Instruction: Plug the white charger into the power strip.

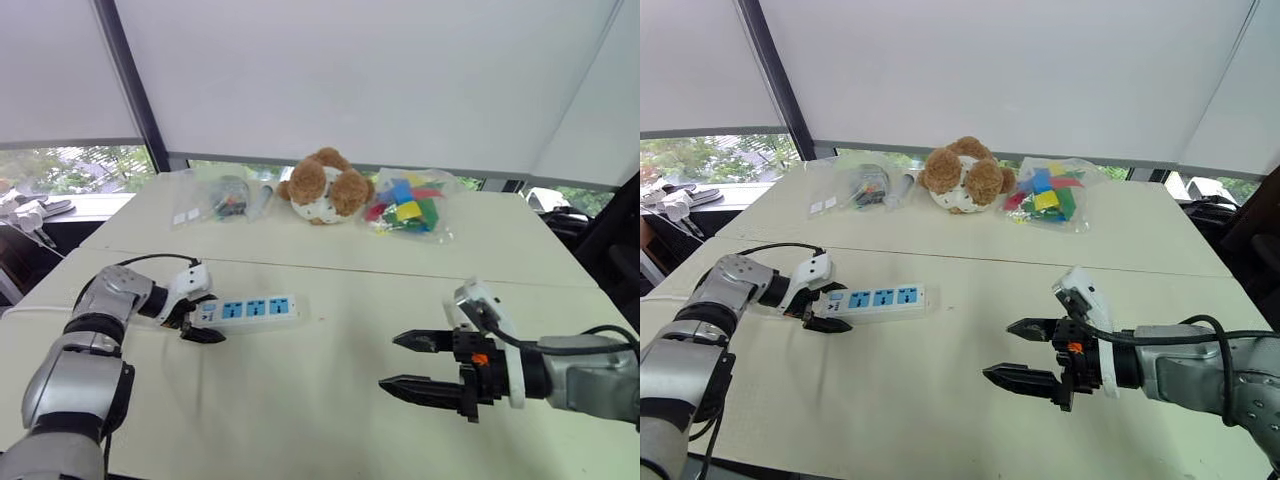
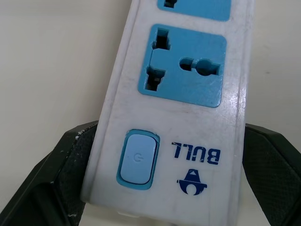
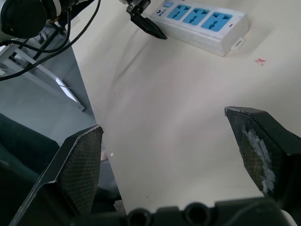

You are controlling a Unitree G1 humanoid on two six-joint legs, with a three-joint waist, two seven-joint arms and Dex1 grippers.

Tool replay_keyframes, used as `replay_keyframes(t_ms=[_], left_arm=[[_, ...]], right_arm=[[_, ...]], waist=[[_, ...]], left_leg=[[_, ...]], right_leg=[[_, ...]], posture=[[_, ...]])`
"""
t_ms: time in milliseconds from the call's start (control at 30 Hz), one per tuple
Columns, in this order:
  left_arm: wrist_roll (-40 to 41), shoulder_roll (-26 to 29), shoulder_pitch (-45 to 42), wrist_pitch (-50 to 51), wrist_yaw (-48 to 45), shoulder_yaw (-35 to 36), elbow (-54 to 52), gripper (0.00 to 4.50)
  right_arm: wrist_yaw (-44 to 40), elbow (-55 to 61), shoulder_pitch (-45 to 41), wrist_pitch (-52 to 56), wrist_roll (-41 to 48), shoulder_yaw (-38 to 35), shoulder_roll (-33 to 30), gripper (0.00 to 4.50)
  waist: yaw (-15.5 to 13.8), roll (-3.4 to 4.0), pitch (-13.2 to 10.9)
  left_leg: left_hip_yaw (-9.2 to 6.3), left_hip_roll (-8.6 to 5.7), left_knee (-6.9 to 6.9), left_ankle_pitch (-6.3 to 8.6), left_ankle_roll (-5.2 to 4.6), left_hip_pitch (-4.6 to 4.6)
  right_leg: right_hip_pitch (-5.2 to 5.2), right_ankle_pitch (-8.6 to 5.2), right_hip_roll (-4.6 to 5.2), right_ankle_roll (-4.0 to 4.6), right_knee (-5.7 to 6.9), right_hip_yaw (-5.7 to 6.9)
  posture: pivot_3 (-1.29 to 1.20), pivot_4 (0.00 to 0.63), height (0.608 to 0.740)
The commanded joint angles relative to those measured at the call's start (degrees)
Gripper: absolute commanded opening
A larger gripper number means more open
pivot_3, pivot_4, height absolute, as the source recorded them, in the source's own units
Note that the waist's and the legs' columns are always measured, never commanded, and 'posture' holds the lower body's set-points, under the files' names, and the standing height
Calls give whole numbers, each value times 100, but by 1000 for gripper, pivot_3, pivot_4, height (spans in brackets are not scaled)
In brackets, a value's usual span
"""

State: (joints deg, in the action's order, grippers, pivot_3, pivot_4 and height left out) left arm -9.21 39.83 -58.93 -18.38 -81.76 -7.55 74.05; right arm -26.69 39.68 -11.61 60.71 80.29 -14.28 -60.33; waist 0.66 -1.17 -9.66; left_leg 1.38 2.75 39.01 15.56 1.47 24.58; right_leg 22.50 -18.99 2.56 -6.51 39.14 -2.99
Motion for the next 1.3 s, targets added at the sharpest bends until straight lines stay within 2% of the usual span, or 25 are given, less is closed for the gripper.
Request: replay_keyframes(t_ms=[33, 67, 100, 300, 400, 467, 600, 767, 933, 1067, 1300], left_arm=[[60, -16, 121, -148, 97, 105, -58, 3694], [96, -28, 133, -155, 101, 145, -72, 3266], [125, -40, 137, -157, 108, 170, -84, 3045], [214, -118, 164, -301, -31, 222, -277, 3056], [280, -318, 241, -392, -347, 132, -659, 3056], [394, -535, 384, -214, -667, 57, -1157, 3056], [727, -833, 931, 597, -1073, -223, -2738, 3056], [687, -886, 1403, 1698, -1070, -713, -4221, 3056], [381, -903, 1434, 2534, -983, -1219, -4984, 3056], [345, -838, 1493, 2807, -988, -1402, -5303, 3056], [365, -847, 1565, 2807, -774, -1439, -5251, 3056]], right_arm=[[-130, -19, -77, -99, -6, -101, -94, 4500], [-144, -38, -61, -88, -16, -124, -106, 4500], [-161, -58, -45, -80, -34, -143, -116, 4500], [-196, -263, 3, -56, -155, -251, -215, 4500], [-11, -746, -35, -8, -381, -487, -309, 4500], [83, -1102, -102, 98, -747, -564, -531, 4500], [892, -2252, -744, 857, -1021, -376, -797, 4500], [1102, -3369, -2122, 1709, -1771, 449, -821, 4500], [821, -4965, -3921, 2089, -3003, 1601, -259, 4500], [36, -6107, -5045, 2075, -3907, 2587, 31, 4500], [-1236, -7549, -5890, 1807, -5148, 3742, 411, 4500]], waist=[[-8, 0, 1], [-11, 0, 1], [-12, 0, 1], [-20, 0, 1], [-61, 0, 1], [-123, 0, 1], [-149, 3, 3], [-102, 13, 5], [-39, 21, 7], [-30, 34, 5], [-40, 41, 4]], left_leg=[[0, -1, 1, 0, 0, 0], [1, -2, 1, 0, 0, -3], [0, -2, 2, 0, 0, -3], [1, -2, 3, 0, 0, -3], [3, -4, 4, 0, 0, -3], [7, -6, 7, 0, 0, -2], [15, -2, 7, -1, 1, -2], [9, -3, 6, 0, 1, -2], [22, -4, 4, 0, 1, -6], [33, -10, -2, 0, 0, -4], [37, -12, -2, 2, -4, 1]], right_leg=[[-1, 0, 1, 0, 0, 0], [-4, 0, 2, 0, 0, 0], [-6, 0, 2, 0, 0, 0], [-7, 0, 2, 0, 0, 1], [-10, 0, 5, 0, -1, 1], [-10, 0, 9, 0, -2, 0], [-12, 0, 19, 0, -3, -2], [-1, 0, 14, 0, -2, -8], [2, 0, 5, 1, -2, -13], [4, 0, 7, 1, -3, -12], [10, 0, 8, 1, -5, -12]], posture=[[0, 150, 739], [0, 150, 739], [0, 150, 739], [0, 150, 739], [0, 150, 739], [0, 150, 739], [0, 150, 739], [0, 150, 739], [0, 150, 739], [0, 150, 739], [0, 150, 739]])
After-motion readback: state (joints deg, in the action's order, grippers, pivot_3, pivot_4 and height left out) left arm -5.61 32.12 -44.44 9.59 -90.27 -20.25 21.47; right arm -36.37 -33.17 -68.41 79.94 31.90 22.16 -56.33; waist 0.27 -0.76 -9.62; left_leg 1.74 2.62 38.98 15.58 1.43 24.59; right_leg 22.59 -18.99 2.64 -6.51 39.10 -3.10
